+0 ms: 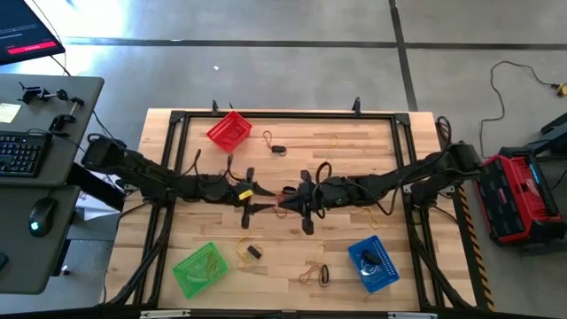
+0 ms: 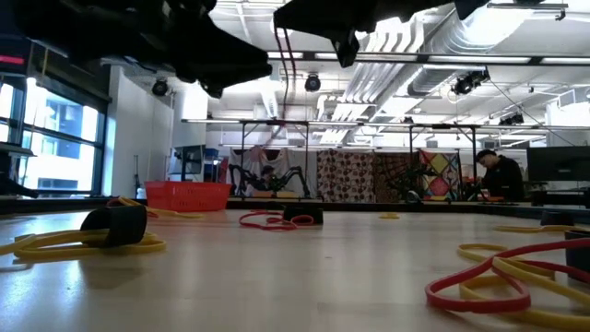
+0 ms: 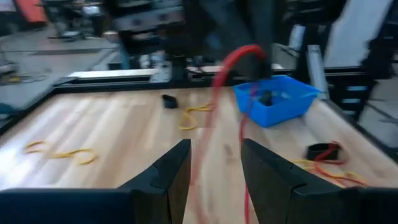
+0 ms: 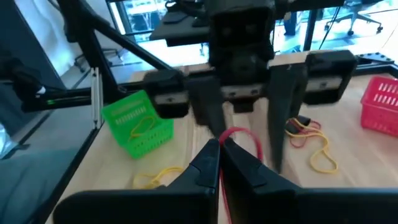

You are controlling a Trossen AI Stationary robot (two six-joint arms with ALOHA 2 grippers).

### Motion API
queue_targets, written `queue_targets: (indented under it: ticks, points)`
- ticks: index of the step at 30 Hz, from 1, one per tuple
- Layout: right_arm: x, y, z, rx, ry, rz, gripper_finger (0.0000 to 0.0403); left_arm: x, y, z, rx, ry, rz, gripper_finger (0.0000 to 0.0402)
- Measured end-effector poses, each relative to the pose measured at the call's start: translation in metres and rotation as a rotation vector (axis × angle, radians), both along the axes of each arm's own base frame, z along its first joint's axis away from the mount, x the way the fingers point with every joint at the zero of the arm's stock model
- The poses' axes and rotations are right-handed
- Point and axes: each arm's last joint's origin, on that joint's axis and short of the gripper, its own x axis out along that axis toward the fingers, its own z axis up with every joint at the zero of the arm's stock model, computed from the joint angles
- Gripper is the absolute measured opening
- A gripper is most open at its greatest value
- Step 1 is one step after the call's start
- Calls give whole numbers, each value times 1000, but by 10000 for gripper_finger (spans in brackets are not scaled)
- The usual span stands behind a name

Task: Sort rubber bands into baskets
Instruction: Put the red rubber band into the red basket

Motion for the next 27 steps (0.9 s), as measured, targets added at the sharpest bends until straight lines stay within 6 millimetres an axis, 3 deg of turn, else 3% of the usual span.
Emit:
queue_targets:
  ticks: [12,15,20,27]
  points:
    - [0,5,1,-15,-15,46,2,23,-5,-5,36,32,-22,127]
    - [0,5,0,-16,-9,46,2,22,-4,-6,63,48,-27,100]
    - [-1,4,-2,-19,9,47,3,21,-5,-4,80,34,-49,13]
    - [-1,5,-2,-19,13,50,10,21,-5,-4,84,32,-60,3]
